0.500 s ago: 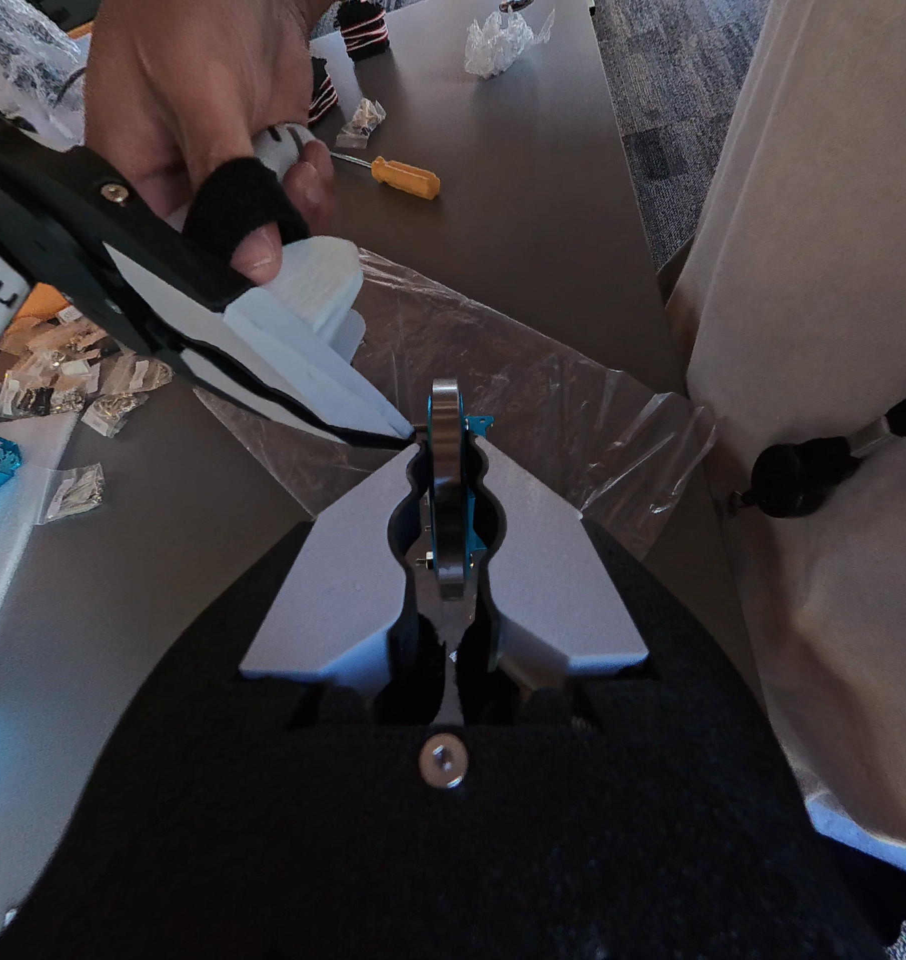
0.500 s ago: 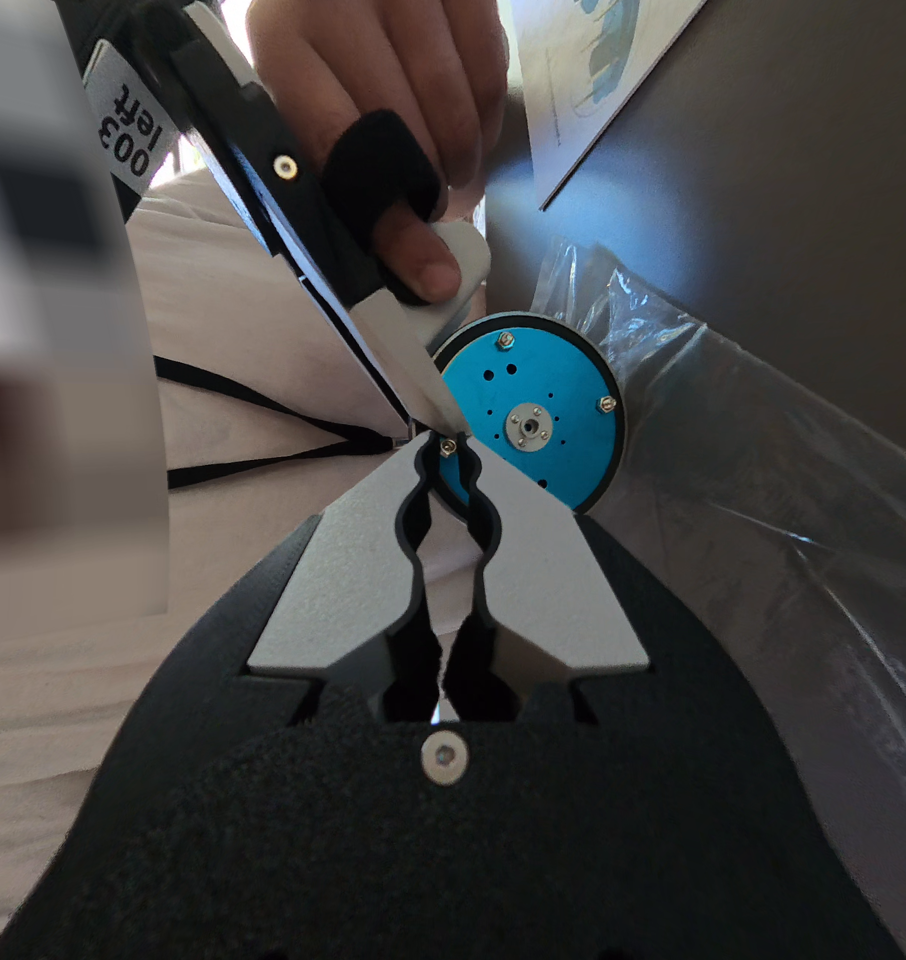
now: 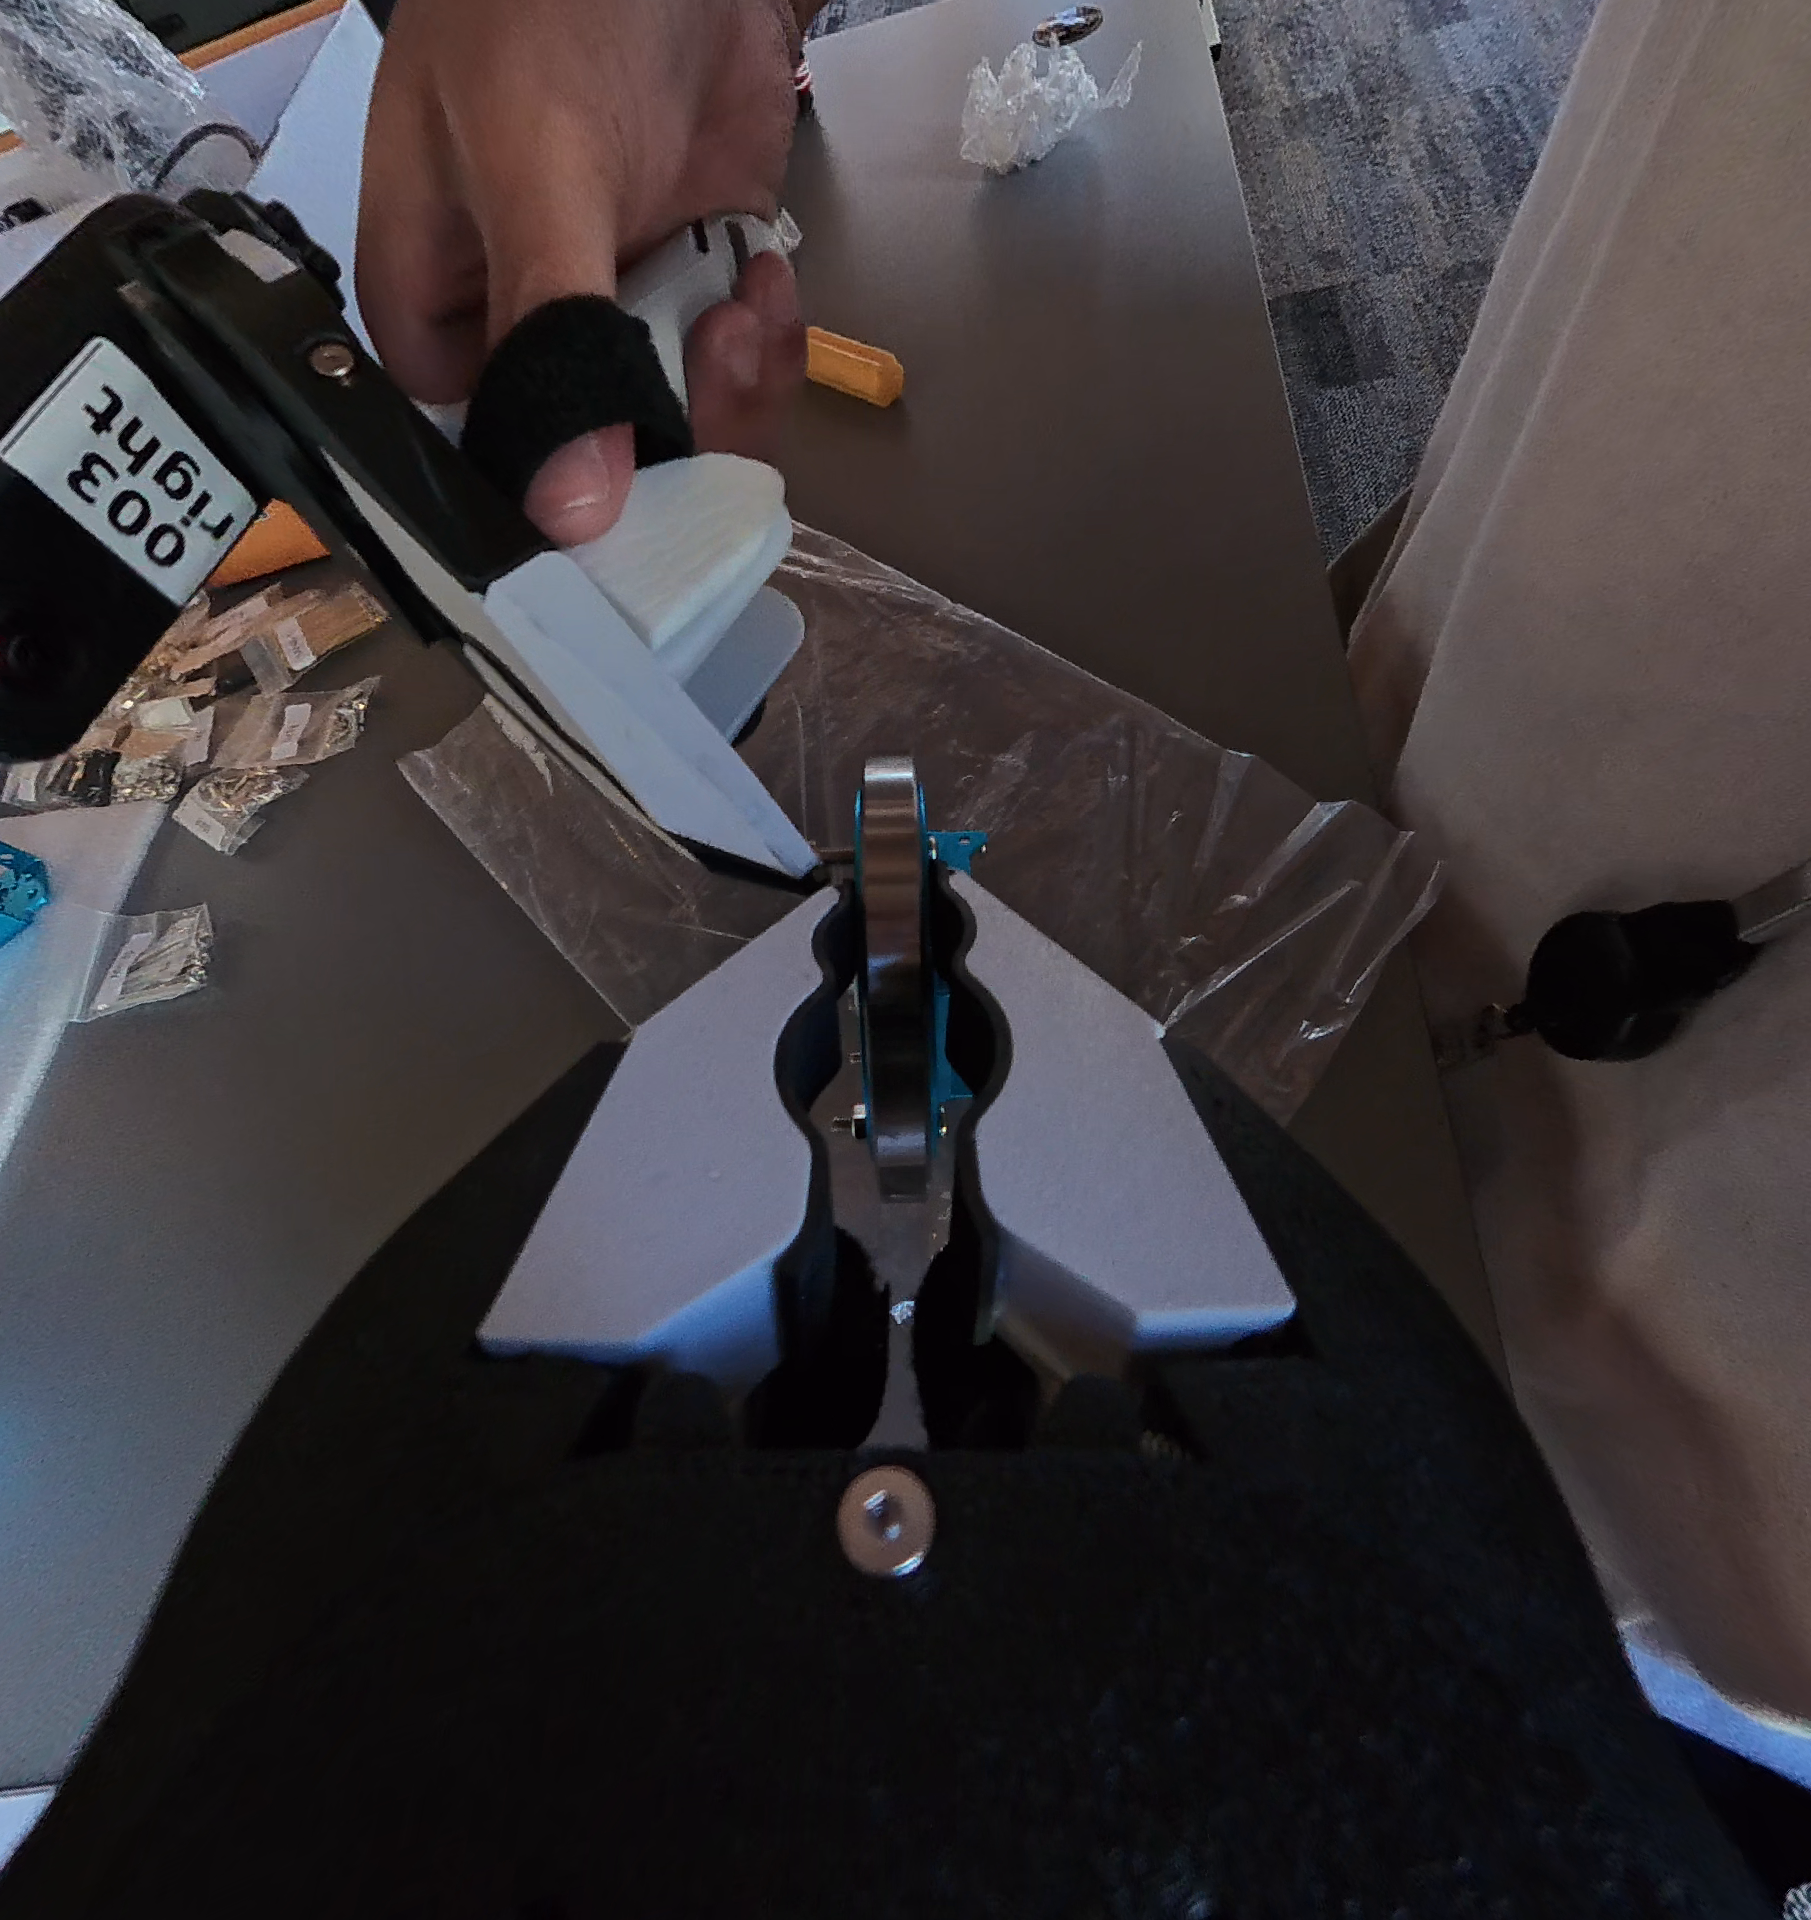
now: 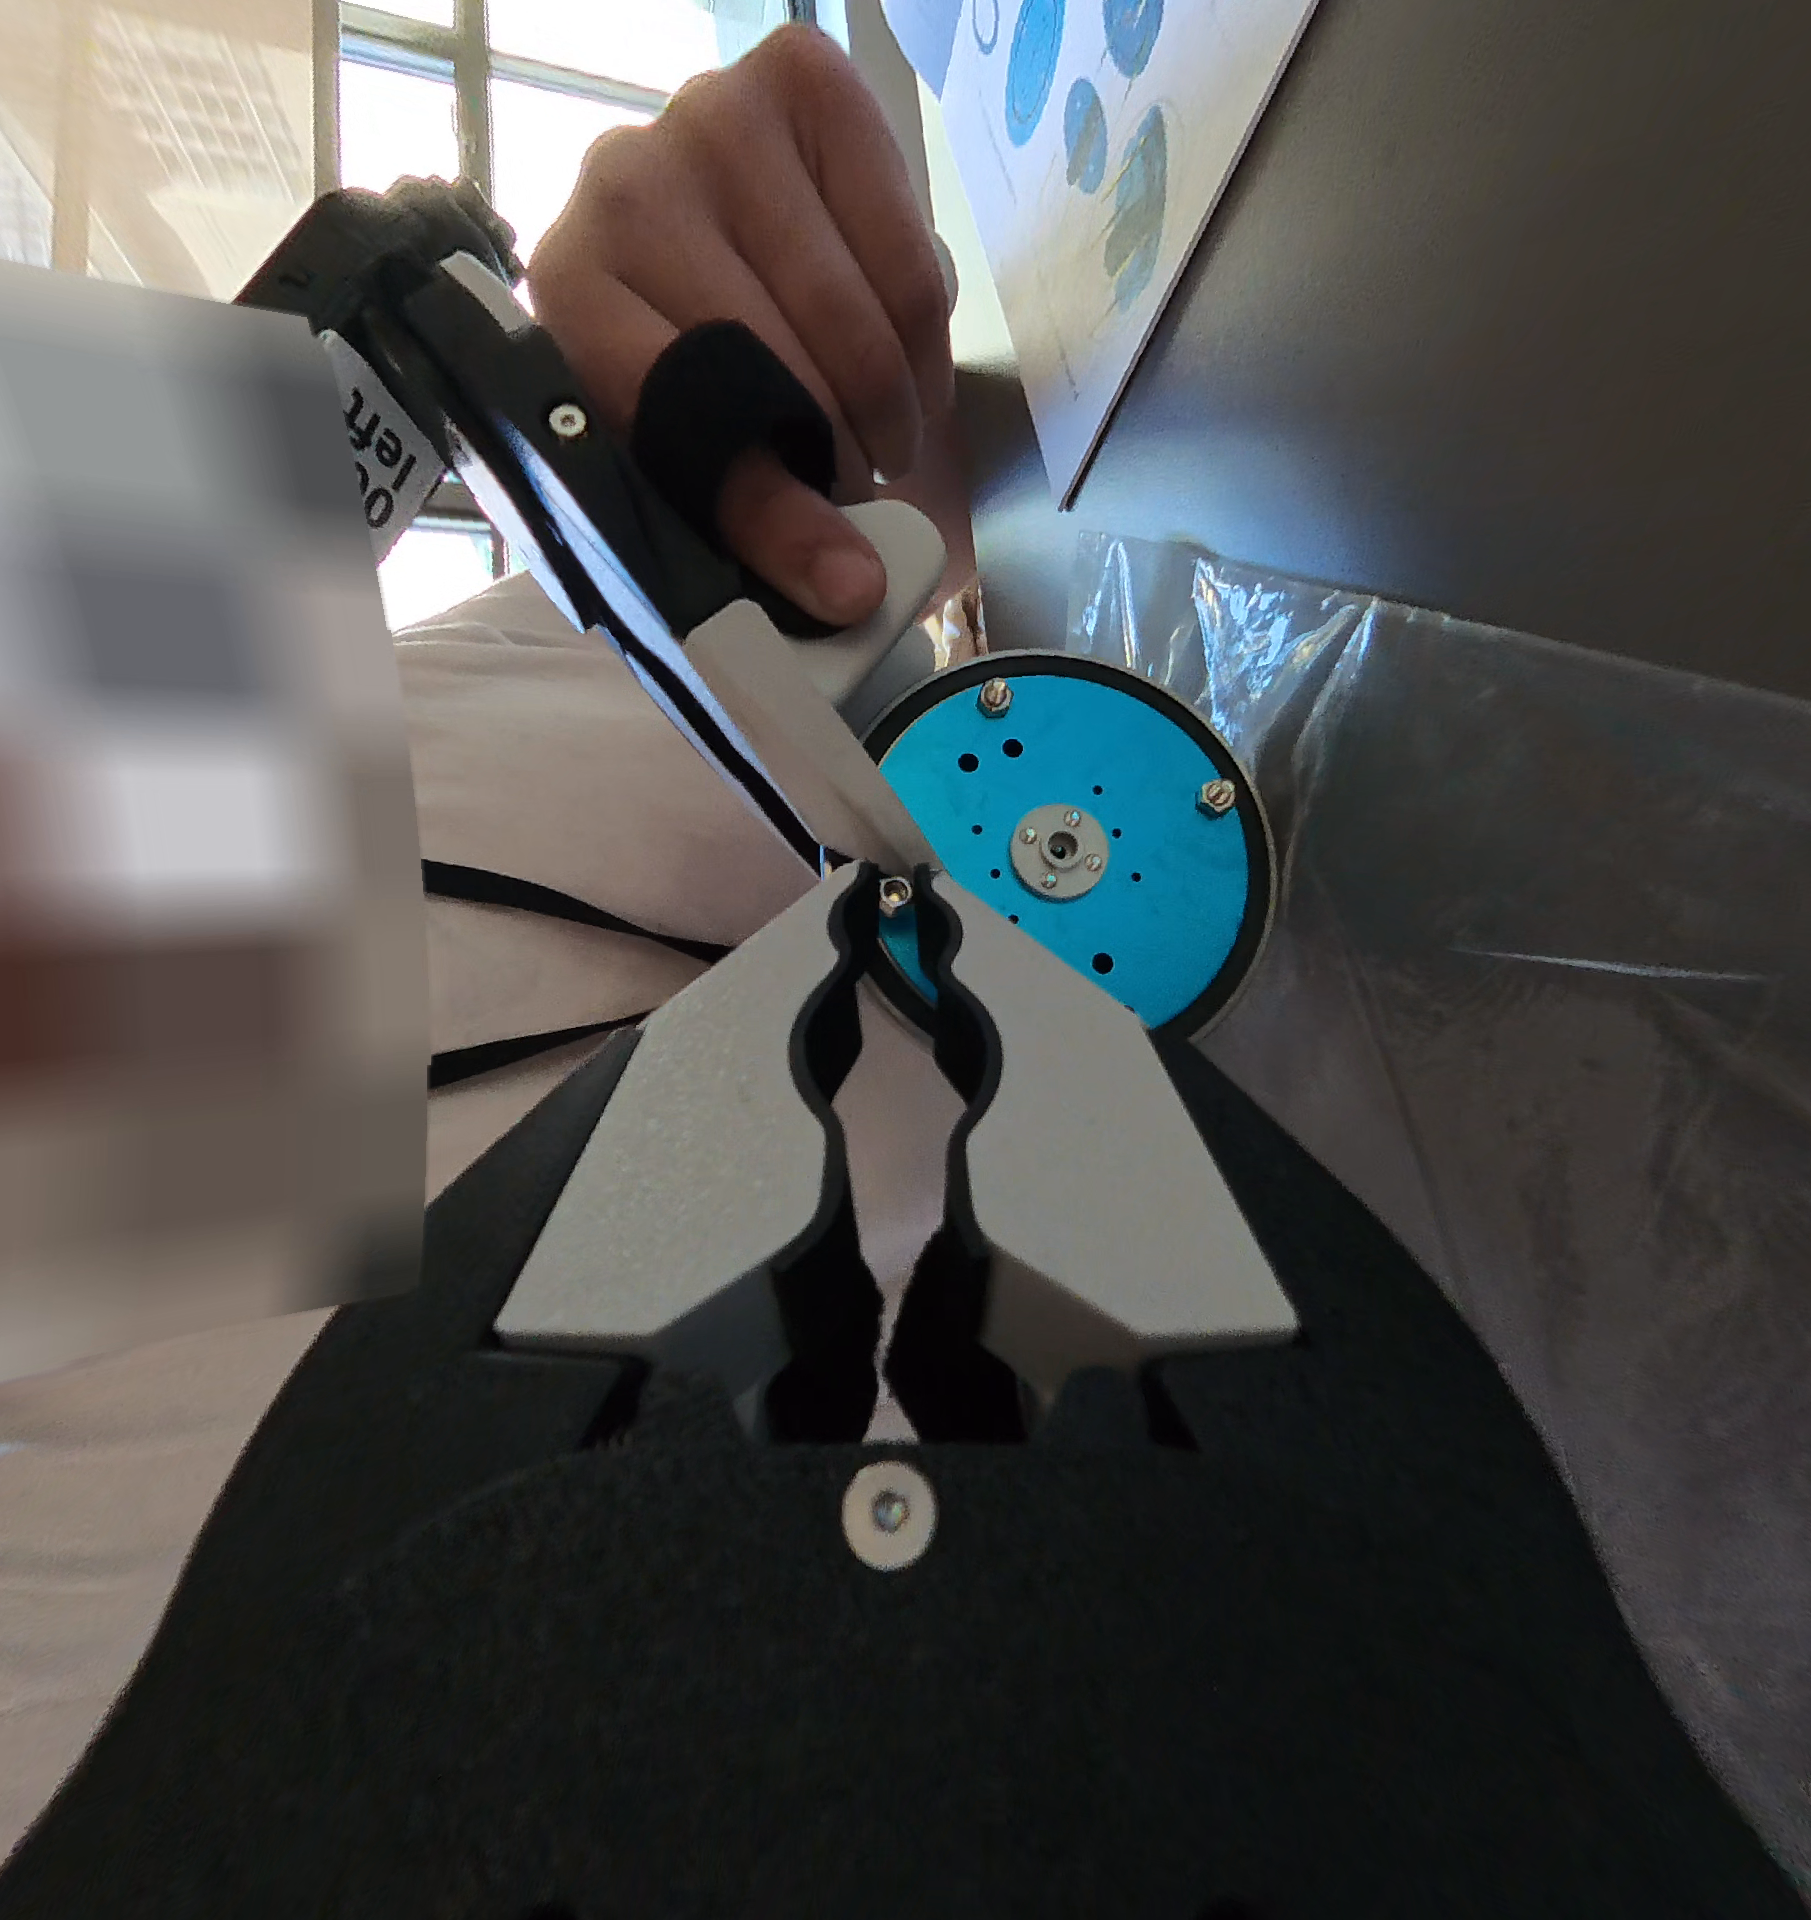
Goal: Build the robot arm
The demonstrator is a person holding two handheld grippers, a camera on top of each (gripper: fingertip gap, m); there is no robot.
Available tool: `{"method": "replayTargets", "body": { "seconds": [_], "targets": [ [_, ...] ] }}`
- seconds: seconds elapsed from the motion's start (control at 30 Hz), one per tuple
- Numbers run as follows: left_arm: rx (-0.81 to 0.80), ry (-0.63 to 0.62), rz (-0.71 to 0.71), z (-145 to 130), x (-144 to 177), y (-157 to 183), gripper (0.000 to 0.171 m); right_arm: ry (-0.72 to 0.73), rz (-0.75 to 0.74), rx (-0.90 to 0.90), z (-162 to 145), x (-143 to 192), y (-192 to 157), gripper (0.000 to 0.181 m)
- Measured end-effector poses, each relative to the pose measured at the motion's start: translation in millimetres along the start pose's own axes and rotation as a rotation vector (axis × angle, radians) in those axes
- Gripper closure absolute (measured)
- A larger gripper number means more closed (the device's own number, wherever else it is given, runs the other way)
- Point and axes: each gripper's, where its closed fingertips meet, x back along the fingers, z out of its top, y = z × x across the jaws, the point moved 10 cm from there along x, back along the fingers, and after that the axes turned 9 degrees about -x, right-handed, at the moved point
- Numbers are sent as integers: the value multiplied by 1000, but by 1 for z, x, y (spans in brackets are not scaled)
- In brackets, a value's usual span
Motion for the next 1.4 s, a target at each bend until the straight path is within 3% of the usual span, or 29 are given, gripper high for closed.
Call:
{"method": "replayTargets", "body": {
  "seconds": [1.03,1.13,1.27,1.3,1.4],
  "targets": [
    [7,-1,6,-2,2,0,159,43,-81,42,-10,12,-10,175],
    [3,12,8,-3,3,2,159,60,-169,240,-10,23,-9,175],
    [-6,38,2,-5,4,4,159,53,-511,735,-29,18,2,170],
    [0,37,-3,-5,4,3,159,91,-496,807,-34,13,-1,165],
    [22,35,-15,-6,4,-2,159,243,-213,961,-52,6,-20,152]
  ]
}}
